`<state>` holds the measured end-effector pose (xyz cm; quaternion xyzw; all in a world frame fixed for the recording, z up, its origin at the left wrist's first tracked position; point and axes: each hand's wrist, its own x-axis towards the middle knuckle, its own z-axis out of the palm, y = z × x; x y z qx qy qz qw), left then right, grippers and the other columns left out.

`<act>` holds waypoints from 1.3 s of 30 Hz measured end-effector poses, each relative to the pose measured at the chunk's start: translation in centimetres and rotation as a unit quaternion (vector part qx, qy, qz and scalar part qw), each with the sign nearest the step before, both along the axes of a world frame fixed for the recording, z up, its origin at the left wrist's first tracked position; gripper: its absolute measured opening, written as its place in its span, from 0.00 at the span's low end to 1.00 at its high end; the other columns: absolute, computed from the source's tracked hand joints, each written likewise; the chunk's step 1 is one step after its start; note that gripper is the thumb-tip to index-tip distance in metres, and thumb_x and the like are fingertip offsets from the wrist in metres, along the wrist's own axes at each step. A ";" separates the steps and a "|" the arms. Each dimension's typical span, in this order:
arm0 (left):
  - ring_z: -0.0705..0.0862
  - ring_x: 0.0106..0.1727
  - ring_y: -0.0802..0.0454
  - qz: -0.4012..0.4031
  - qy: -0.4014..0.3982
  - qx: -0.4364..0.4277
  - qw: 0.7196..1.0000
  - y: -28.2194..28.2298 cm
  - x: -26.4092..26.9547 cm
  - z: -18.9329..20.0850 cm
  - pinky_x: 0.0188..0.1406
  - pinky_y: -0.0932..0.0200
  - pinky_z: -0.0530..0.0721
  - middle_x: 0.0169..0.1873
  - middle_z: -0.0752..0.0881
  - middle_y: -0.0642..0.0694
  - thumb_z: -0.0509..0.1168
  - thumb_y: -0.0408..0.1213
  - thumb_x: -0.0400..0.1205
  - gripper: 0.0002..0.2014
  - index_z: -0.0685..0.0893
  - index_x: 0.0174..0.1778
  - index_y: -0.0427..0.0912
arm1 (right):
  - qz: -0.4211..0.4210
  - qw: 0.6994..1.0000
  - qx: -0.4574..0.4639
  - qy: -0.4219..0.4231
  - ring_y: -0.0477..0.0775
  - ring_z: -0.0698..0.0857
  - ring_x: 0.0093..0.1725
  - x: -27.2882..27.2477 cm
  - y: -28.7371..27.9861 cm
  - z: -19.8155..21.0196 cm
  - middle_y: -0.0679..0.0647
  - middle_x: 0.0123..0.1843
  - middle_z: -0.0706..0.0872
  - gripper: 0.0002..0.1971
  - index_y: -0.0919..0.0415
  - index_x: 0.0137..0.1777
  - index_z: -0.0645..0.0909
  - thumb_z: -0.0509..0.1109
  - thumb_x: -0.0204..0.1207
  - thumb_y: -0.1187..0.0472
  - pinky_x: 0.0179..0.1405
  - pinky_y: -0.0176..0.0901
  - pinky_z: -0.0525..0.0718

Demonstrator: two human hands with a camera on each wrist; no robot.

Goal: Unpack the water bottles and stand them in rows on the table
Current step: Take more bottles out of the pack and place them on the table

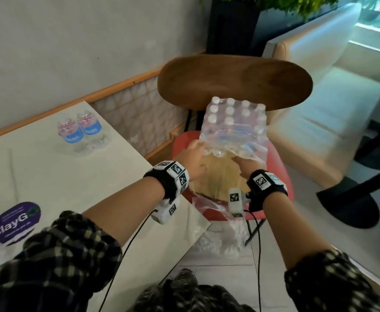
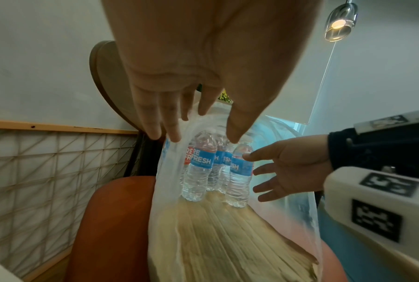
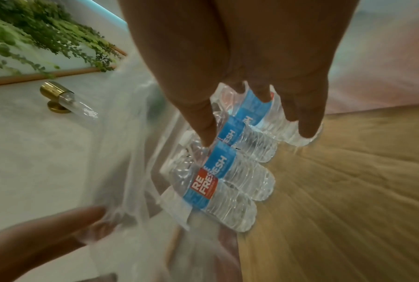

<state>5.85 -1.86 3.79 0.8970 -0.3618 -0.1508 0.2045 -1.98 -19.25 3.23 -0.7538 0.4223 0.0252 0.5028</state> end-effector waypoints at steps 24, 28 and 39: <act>0.78 0.66 0.42 0.026 0.035 0.019 0.999 -3.3 1.8 -0.8 0.61 0.46 0.81 0.75 0.63 0.44 0.64 0.60 0.77 0.36 0.61 0.79 0.52 | 0.064 0.995 -0.006 -0.082 0.56 0.81 0.51 2.6 2.6 -5.0 0.63 0.60 0.83 0.23 0.64 0.70 0.71 0.69 0.76 0.63 0.51 0.46 0.80; 0.82 0.57 0.42 0.062 0.043 0.011 0.997 -4.1 1.9 -1.2 0.57 0.46 0.82 0.67 0.69 0.44 0.62 0.50 0.83 0.23 0.70 0.73 0.49 | 0.168 0.976 0.033 -0.133 0.53 0.80 0.57 2.6 4.7 -4.9 0.57 0.63 0.79 0.36 0.60 0.78 0.60 0.71 0.72 0.74 0.58 0.48 0.83; 0.76 0.53 0.42 0.053 -0.071 0.029 0.996 -3.0 1.3 -1.8 0.49 0.45 0.81 0.60 0.71 0.43 0.57 0.51 0.84 0.17 0.69 0.62 0.44 | 0.448 0.766 -0.415 0.201 0.57 0.77 0.70 2.5 -3.2 1.9 0.54 0.78 0.70 0.52 0.50 0.84 0.47 0.79 0.67 0.55 0.64 0.43 0.79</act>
